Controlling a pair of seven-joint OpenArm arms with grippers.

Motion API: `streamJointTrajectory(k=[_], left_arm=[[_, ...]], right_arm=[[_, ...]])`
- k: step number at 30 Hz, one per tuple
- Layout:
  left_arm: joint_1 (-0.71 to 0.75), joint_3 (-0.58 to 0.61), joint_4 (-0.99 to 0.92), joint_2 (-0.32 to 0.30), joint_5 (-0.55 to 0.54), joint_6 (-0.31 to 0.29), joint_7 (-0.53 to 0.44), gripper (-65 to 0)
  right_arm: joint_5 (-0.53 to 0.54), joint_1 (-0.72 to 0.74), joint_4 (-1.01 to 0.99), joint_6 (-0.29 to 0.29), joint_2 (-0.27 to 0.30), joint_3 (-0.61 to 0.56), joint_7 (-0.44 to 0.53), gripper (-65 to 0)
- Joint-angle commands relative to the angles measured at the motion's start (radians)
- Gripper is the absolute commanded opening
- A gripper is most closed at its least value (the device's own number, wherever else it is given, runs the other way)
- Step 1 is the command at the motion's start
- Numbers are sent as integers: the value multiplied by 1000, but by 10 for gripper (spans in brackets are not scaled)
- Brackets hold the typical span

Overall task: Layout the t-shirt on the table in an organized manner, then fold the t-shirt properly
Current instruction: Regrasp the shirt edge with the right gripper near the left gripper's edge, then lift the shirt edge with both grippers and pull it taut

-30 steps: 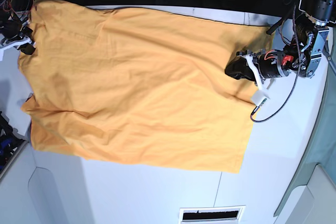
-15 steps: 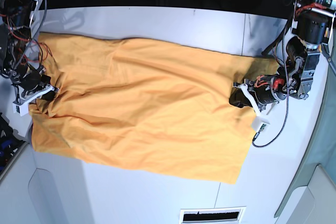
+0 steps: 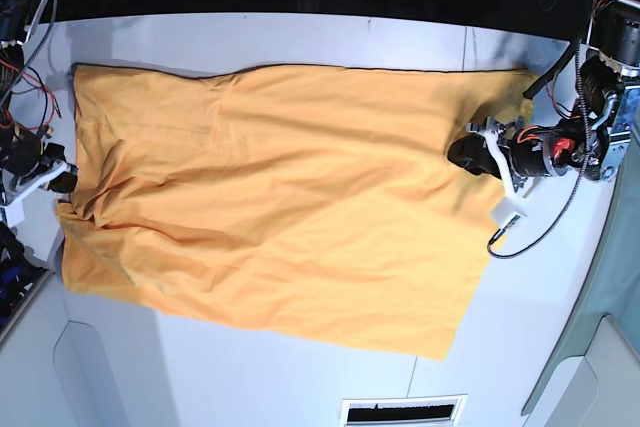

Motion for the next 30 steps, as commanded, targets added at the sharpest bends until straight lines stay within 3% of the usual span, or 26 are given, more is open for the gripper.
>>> streamJointTrajectory(k=[1,6,9,11,15,19,30], left_arm=[[-4,-8,42,-25,-18,-8,-14,-421],[95,-29,140,-68,-18,-3,-12,-421],[173,-130,159,-68,-34,-4,-13,-413],[214,-221,160,-68,-71,-5,-14,-389],[274,-363,160,-68,-88,-13,-12,-374],[315,-384,160,-65,-89,-34,16,-357],[359,-385,159,-40,10,53,-38,-332]], right_arm=[[21,-16,43,9,33,17,14,-650],[76,-167,109,8,48,87,13,-650],[129,-246,110,9,47,159,10,-471],[167,-286,110,9,47,208,10,-402],[263,-357,110,52,48,267,-21,-360],[332,-412,109,63,42,264,-38,-296],[332,-412,109,69,-31,215,-37,-290]])
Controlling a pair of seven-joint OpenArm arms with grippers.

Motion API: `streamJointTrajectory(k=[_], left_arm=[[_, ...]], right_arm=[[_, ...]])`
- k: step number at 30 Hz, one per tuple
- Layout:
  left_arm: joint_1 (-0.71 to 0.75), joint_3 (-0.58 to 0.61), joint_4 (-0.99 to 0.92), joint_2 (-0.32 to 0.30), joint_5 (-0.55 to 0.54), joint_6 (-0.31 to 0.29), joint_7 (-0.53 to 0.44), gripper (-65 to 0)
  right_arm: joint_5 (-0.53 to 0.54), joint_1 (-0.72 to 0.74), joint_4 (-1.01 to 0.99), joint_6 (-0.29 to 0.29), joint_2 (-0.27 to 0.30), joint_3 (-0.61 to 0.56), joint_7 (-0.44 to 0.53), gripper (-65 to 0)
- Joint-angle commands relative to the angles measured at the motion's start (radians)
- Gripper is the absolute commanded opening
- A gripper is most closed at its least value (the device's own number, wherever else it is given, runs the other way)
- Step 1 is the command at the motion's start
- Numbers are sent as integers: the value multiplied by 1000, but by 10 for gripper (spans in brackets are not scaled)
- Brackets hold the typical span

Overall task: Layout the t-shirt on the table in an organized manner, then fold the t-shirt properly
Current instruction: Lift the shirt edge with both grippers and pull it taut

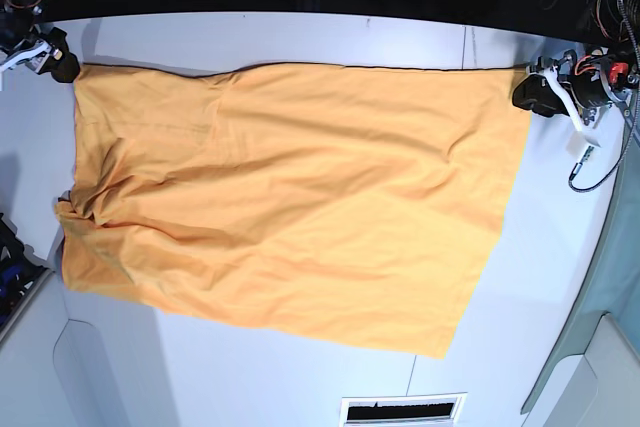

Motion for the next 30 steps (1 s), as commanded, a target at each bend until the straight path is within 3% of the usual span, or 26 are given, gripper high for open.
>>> streamJointTrajectory(k=[1,6,16,21,23,25,27,29,30], left_arm=[[-8,-10,13,-18,-11,6,-15,-332],[-8,-10,5,-18,39,41,-40,-332],[-8,-10,-8,-6,64,40,-51,-332],[-8,-10,-49,41,77,-12,-16,-333],[-6,-10,-56,60,78,-53,10,-334],[-2,-10,-56,69,54,-115,32,-342],[-2,-8,-56,73,-10,-115,63,-452],[-2,-8,-56,73,-71,-115,88,-609],[-2,-8,-56,72,-98,-115,102,-650]], right_arm=[[5,2,13,6,13,-6,2,-290],[4,2,13,6,-3,-64,24,-290],[3,32,13,3,-3,-129,30,-290],[3,35,13,3,-3,-152,30,-299],[3,35,13,0,-3,-153,30,-374],[3,35,13,-4,-3,-153,29,-496],[3,35,13,-4,-3,-153,30,-636],[2,35,14,-3,-2,-152,29,-650],[-1,35,14,-3,-2,-150,21,-650]])
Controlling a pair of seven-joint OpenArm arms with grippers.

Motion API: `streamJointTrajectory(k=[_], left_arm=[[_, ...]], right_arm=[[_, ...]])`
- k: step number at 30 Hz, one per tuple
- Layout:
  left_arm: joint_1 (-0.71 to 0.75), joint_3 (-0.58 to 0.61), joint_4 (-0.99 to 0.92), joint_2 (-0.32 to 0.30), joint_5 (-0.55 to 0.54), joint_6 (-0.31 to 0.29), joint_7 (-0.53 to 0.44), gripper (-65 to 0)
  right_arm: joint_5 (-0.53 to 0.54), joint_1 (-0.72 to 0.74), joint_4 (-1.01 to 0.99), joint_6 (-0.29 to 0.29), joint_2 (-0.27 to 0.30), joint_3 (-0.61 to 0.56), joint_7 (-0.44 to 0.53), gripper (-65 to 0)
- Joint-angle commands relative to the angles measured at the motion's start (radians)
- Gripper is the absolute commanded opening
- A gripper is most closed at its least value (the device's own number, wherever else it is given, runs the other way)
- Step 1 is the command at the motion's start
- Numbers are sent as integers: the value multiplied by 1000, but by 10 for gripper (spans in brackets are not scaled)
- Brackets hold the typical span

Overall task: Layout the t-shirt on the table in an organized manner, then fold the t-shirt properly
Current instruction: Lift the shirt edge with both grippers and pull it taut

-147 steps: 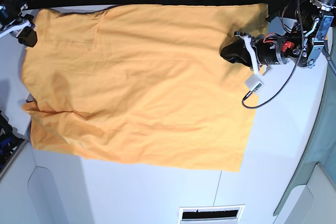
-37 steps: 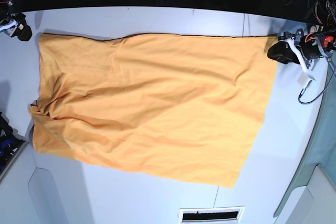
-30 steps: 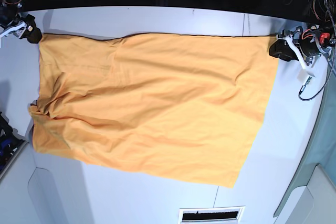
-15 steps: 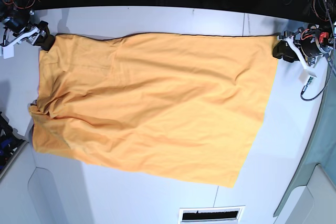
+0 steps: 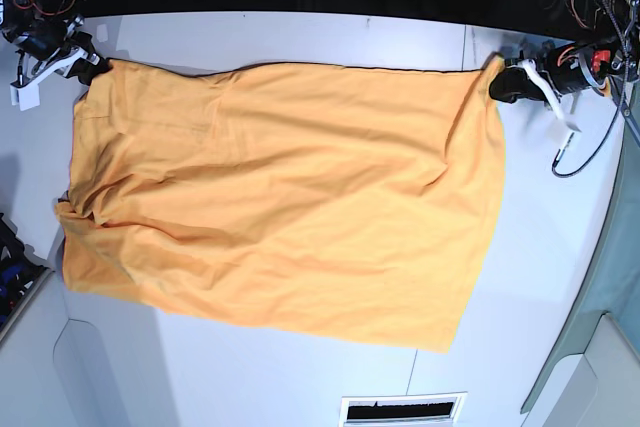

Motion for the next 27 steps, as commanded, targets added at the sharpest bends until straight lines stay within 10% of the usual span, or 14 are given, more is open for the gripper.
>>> streamJointTrajectory(k=[1,8,27], left_arm=[[-3,-4,6,-21,-18,-5,32,-650],[18,-4,29,-117,-317,-5,208,-650],[100,-49,208,-250,-603,-5,355,-650]], right_arm=[[2,2,11,4,14,12,-13,-650],[60,-78,49,14,17,95,-48,-650],[94,-355,431,14,17,171,-67,-650]])
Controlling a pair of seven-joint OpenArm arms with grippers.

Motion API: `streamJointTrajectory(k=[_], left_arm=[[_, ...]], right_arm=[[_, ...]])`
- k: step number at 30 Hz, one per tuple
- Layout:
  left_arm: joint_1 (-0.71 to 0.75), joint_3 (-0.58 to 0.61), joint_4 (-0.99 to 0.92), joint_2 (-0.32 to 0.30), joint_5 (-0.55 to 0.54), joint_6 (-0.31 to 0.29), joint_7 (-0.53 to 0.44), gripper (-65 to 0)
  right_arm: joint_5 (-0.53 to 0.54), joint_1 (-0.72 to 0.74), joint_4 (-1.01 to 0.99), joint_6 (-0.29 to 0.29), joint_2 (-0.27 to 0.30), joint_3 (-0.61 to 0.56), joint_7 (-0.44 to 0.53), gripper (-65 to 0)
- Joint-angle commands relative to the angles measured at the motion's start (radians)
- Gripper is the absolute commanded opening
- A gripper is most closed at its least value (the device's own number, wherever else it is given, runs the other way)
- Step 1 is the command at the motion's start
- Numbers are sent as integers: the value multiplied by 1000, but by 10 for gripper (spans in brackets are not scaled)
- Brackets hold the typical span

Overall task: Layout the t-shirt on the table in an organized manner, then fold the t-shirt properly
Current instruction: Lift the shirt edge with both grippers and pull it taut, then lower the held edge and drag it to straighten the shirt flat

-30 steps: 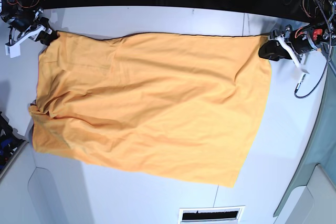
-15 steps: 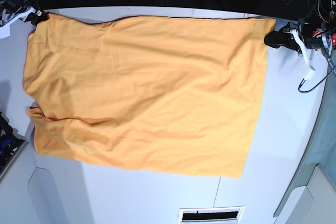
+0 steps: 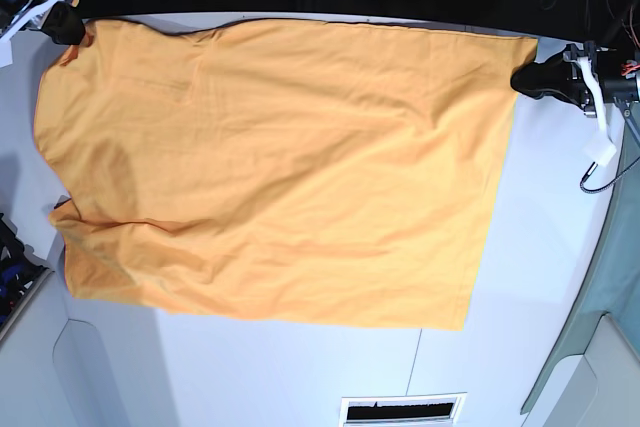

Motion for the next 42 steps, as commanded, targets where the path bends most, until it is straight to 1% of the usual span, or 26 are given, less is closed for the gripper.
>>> streamJointTrajectory(k=[1,4,7,12,16,20,21,23,27,31,36,38,40,42], left_arm=[[-2,-25,16,-20,-24,-9,10,-650],[-2,-69,17,-20,-24,-9,33,-650],[-2,-101,17,-20,-24,-9,33,-650],[-2,-115,18,-20,-24,-9,33,-650],[-8,-114,18,-19,-24,-9,-7,-650],[-69,-114,17,-2,-24,-9,-32,-650],[-86,-114,17,5,-16,-9,-54,-650],[-111,-109,16,23,75,-9,-120,-650],[-146,-84,14,58,286,-9,-268,-650],[-178,-32,11,63,436,-9,-418,-650],[-200,74,10,63,607,-9,-506,-650],[-201,109,7,64,664,-9,-574,-650],[-212,130,-3,67,711,-9,-625,-650],[-231,131,-26,81,751,-9,-634,-650]], right_arm=[[22,-24,35,8,17,23,11,-650],[46,-73,90,8,16,60,1,-650],[67,-114,146,8,14,100,-1,-650],[78,-152,219,8,14,148,-7,-650],[69,-145,247,9,14,152,16,-650],[14,-73,246,8,17,152,37,-650],[-4,-50,245,8,18,152,42,-650],[-34,-10,238,8,17,152,43,-650],[-43,79,188,8,17,150,59,-650],[-119,214,71,7,18,113,93,-650],[-138,365,-120,7,17,30,115,-650],[-144,419,-177,8,17,0,118,-650],[-186,467,-226,8,17,-25,118,-650],[-233,495,-262,7,17,-40,118,-650]])
